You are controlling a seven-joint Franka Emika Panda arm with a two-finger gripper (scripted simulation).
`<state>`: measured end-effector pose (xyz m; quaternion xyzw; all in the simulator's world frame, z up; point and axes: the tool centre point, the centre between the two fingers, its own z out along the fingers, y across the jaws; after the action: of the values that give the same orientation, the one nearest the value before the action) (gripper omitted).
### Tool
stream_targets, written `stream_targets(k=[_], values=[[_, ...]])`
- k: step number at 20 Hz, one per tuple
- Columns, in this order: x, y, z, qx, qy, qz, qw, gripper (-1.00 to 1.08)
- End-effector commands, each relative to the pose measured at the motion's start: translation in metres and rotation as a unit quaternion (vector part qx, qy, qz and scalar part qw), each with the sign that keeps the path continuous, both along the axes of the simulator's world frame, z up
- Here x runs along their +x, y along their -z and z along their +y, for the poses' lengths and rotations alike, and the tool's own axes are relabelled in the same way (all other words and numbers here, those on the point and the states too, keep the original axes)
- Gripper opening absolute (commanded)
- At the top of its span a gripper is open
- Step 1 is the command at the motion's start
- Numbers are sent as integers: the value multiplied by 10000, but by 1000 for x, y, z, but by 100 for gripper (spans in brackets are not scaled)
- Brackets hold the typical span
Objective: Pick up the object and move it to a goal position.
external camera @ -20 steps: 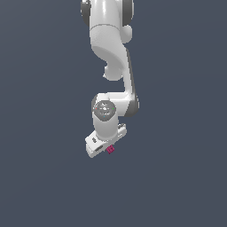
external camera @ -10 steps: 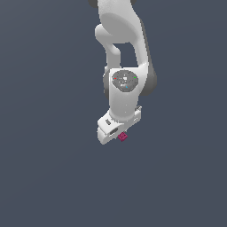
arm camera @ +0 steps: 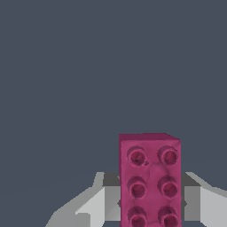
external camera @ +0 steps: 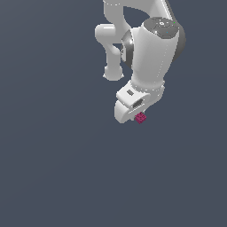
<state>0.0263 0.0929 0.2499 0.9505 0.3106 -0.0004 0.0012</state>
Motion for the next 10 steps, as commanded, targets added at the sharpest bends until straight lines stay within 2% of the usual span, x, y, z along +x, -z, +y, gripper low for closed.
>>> stream_targets(k=[1,10], values=[[-7,-27,16,-3,-1,1,10000,-100],[-26,-119,72,2,0,1,10000,-100]])
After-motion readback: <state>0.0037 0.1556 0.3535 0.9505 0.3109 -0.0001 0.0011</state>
